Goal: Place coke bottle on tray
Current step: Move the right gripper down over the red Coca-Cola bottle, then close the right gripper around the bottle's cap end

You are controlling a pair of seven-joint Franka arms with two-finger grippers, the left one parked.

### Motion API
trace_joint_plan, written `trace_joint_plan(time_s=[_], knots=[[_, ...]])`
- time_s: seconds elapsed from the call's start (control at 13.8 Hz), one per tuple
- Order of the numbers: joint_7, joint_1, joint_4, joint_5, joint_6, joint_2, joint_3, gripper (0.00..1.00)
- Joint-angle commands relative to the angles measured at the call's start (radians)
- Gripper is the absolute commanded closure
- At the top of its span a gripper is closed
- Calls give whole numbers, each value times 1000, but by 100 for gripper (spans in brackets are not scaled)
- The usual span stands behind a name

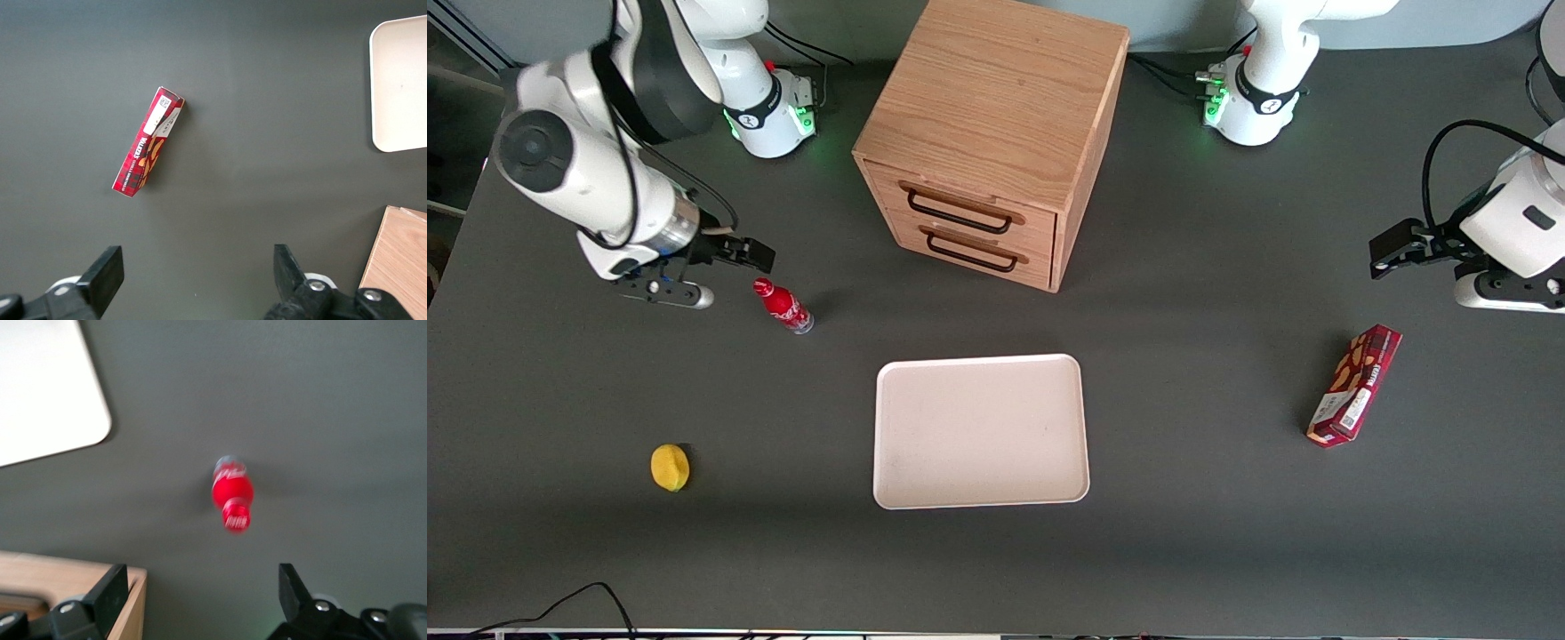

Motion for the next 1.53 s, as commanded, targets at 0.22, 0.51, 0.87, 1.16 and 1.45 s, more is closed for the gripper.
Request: trace_joint_plan(time_s=[0.22, 0.51, 0.87, 1.16, 1.45], knots=[[13, -6, -282, -63, 367, -14, 4, 0], [12, -6, -330, -64, 436, -8, 4, 71], [4, 2, -325, -84, 435, -11, 6, 100], [-4, 2, -246, -84, 302, -48, 6, 100], [-71, -4, 172, -81, -195, -30, -20, 100]])
